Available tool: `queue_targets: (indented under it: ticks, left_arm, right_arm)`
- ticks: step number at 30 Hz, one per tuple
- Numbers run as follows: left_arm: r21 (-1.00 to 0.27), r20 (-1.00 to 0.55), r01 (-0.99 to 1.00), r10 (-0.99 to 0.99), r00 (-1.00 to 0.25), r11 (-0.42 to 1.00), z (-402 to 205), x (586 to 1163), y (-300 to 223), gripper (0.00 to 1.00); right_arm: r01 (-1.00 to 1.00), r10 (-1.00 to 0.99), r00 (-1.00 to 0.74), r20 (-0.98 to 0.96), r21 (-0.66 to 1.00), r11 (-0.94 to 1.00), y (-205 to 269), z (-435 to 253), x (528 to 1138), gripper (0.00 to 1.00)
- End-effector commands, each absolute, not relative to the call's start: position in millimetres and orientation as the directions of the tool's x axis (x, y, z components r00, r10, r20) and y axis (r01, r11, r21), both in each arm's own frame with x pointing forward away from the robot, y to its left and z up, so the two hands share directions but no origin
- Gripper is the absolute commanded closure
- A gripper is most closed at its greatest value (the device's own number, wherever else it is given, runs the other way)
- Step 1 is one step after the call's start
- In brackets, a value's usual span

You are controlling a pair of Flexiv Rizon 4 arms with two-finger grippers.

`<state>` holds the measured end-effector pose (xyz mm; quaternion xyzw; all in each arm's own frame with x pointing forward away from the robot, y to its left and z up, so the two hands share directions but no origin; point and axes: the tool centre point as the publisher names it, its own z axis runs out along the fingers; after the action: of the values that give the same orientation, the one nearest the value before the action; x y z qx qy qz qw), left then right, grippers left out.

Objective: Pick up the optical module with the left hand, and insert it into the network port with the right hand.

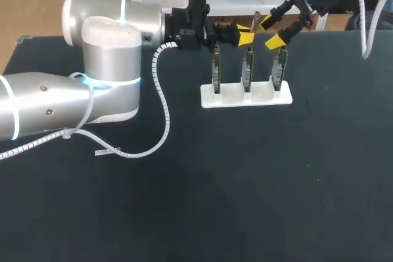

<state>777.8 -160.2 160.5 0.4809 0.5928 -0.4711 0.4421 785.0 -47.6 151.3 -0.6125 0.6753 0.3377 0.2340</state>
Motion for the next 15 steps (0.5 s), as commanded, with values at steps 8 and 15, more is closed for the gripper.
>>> queue_targets:
  ticks: [8, 15]
  left_arm:
    - [-0.133, -0.977, 0.987, 0.153, -0.146, 0.092, 160.2, 778.7, -160.2, 1.0]
    - [-0.133, -0.977, 0.987, 0.153, -0.146, 0.092, 160.2, 778.7, -160.2, 1.0]
  right_arm:
    - [-0.996, -0.655, -0.076, -0.752, 0.084, 0.019, -48.9, 175.6, 770.0, 0.0]
    - [-0.999, -0.65, -0.047, -0.758, 0.044, 0.021, -47.3, 181.5, 773.0, 0.0]
